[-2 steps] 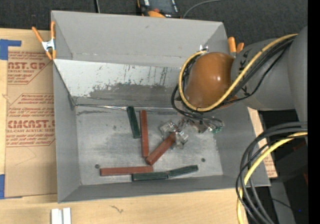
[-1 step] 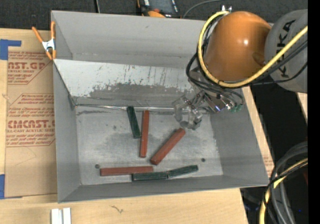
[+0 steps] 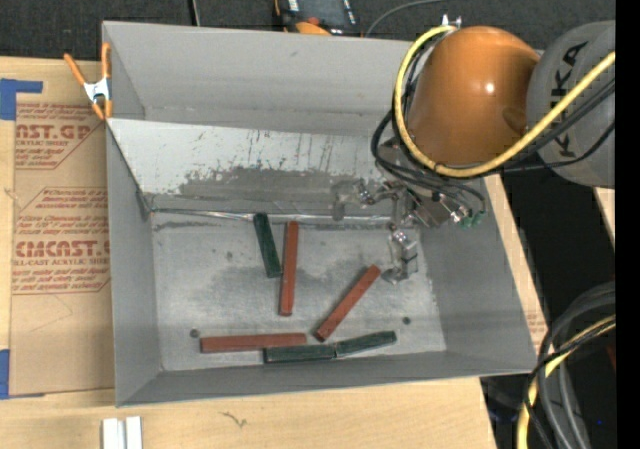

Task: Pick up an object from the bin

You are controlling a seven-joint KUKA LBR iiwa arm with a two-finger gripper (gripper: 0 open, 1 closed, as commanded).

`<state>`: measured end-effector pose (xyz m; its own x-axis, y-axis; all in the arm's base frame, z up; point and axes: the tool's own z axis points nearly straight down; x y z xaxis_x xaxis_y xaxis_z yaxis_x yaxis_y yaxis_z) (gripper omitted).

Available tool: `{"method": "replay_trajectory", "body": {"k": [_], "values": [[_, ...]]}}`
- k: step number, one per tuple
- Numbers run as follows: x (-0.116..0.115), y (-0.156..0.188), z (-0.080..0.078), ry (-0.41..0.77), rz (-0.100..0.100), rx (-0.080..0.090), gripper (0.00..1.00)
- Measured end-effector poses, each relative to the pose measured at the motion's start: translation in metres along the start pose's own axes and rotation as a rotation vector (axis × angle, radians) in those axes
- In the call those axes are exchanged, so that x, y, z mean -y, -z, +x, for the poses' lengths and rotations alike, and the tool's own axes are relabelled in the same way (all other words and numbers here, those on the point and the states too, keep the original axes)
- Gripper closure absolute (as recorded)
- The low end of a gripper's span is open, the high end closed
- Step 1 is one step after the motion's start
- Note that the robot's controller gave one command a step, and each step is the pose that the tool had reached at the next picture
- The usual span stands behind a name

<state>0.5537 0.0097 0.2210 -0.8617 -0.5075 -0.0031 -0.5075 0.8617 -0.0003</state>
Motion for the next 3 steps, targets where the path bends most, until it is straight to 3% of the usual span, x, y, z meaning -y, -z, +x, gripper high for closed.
{"method": "replay_trajectory", "body": {"k": [1,2,3], "values": [[0.011,0.144,0.005,0.123,0.007,0.008,0.00],[-0.015,-0.050,-0.025,0.287,-0.006,-0.005,0.00],[0.014,-0.155,0.006,0.515,-0.006,-0.006,0.00]]}}
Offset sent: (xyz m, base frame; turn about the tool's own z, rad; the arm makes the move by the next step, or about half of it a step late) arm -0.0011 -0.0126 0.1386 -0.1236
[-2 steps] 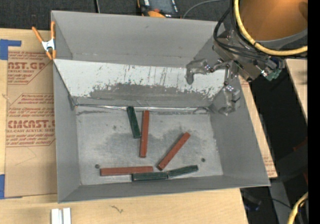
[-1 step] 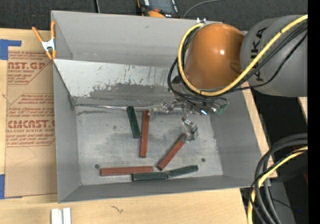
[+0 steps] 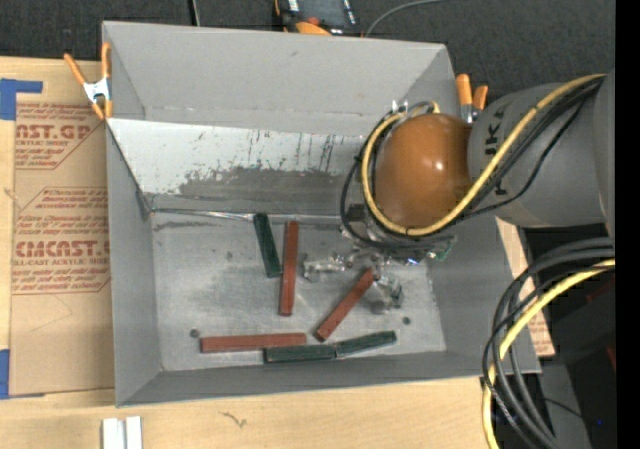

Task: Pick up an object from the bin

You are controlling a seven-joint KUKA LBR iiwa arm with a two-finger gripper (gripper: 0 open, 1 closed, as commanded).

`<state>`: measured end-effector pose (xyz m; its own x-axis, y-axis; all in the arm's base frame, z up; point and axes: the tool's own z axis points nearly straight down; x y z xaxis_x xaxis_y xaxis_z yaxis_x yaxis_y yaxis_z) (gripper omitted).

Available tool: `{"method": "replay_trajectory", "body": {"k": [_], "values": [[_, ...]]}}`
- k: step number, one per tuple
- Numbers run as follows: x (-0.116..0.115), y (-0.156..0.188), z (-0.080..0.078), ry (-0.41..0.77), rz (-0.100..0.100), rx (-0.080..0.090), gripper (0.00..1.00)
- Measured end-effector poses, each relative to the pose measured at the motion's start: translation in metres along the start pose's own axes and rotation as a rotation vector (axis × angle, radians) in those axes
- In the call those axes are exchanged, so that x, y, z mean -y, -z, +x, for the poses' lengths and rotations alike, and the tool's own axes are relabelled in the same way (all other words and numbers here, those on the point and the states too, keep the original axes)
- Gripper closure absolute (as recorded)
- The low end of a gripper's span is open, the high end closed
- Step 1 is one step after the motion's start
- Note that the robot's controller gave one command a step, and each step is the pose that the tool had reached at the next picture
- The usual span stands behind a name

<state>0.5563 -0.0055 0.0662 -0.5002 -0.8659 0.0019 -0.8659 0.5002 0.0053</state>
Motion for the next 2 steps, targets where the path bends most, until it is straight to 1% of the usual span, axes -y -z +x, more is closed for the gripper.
{"method": "replay_trajectory", "body": {"k": [1,2], "values": [[0.002,0.004,-0.002,0.000,0.006,0.003,1.00],[-0.028,0.178,-0.037,0.387,0.010,0.006,1.00]]}}
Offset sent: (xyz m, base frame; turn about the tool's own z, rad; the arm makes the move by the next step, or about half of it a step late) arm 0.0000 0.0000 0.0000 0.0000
